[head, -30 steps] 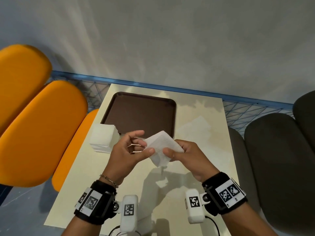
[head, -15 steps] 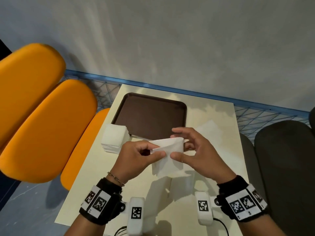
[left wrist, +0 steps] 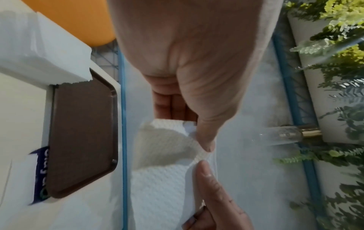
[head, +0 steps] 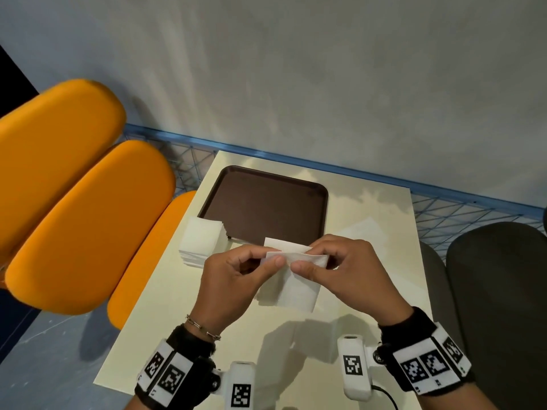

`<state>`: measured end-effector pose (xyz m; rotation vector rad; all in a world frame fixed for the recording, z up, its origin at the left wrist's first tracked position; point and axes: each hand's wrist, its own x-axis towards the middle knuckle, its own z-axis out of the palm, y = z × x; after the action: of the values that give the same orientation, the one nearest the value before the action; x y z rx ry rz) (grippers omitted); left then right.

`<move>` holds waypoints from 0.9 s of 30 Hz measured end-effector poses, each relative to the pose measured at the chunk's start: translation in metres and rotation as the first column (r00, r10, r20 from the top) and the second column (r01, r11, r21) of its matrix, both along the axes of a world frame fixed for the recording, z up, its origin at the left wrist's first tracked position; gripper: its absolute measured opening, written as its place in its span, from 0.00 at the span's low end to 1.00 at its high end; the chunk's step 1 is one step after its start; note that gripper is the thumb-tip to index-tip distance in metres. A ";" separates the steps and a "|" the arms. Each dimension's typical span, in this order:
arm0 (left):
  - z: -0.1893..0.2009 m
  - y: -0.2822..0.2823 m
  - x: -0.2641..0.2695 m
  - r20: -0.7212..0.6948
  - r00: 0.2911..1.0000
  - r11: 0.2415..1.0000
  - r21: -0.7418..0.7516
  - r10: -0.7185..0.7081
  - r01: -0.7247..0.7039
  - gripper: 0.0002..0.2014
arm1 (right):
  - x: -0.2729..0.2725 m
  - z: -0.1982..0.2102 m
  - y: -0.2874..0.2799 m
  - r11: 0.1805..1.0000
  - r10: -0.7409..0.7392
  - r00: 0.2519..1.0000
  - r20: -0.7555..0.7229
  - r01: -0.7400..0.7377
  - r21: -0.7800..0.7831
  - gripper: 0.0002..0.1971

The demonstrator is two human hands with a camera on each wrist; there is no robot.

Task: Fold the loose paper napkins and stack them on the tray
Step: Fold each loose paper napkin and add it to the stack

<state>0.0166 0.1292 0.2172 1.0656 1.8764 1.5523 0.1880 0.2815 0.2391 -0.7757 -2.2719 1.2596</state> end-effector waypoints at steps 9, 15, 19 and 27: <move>0.003 0.003 0.003 0.131 0.982 0.990 0.011 0.135 -0.137 0.08 | 0.001 0.007 -0.009 0.997 -0.081 0.996 -0.037 0.081 -0.001 0.10; 0.007 0.006 0.004 0.165 0.981 0.994 0.016 0.106 -0.110 0.12 | -0.003 0.004 -0.014 0.984 -0.179 0.977 -0.112 0.176 -0.037 0.09; 0.008 0.005 0.003 0.144 0.984 0.994 0.006 0.104 -0.106 0.16 | -0.007 -0.001 -0.017 0.982 -0.189 0.972 -0.141 0.182 -0.056 0.07; 0.007 0.002 -0.003 0.310 0.944 0.993 -0.067 0.111 -0.095 0.22 | -0.010 0.002 -0.018 0.980 -0.159 0.981 -0.108 0.144 -0.137 0.07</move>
<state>0.0140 0.1315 0.2242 0.6607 1.7631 1.6138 0.1780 0.2632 0.2416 -0.8773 -2.0130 1.3532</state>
